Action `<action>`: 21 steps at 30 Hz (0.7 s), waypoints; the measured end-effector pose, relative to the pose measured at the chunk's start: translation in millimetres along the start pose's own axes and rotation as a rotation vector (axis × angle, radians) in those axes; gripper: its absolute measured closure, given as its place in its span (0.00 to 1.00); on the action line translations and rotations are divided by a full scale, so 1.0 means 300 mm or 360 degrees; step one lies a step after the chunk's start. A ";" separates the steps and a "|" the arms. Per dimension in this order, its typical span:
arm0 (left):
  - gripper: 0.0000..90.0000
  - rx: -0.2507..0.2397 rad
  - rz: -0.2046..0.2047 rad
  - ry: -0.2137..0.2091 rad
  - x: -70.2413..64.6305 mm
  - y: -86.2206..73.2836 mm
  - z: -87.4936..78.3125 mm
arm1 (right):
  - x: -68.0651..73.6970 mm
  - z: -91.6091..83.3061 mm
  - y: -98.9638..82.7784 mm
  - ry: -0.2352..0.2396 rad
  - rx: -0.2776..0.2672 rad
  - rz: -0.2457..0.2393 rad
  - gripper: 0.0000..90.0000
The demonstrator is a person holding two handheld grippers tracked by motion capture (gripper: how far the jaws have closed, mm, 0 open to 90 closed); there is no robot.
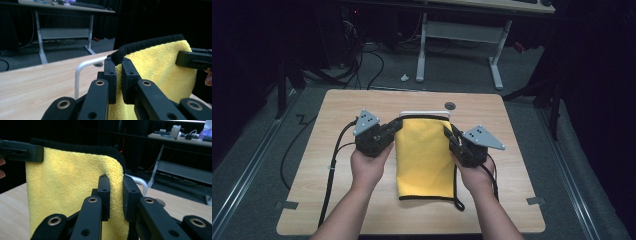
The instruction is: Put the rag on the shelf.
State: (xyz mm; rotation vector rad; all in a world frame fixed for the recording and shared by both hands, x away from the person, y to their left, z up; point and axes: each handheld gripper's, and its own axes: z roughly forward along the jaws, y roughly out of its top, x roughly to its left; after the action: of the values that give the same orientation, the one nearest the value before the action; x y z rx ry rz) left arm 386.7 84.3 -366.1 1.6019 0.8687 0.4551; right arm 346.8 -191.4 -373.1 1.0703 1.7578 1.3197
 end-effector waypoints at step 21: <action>0.94 -0.0147 0.0091 0.0025 -0.004 0.199 -0.035 | -0.004 -0.007 0.185 -0.0033 -0.0171 -0.0032 0.88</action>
State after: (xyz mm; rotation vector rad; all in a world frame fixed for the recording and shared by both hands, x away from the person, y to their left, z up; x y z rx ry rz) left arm 395.4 89.0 -306.4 1.5434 0.8040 0.5411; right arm 357.2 -185.2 -318.8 1.0004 1.6588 1.3698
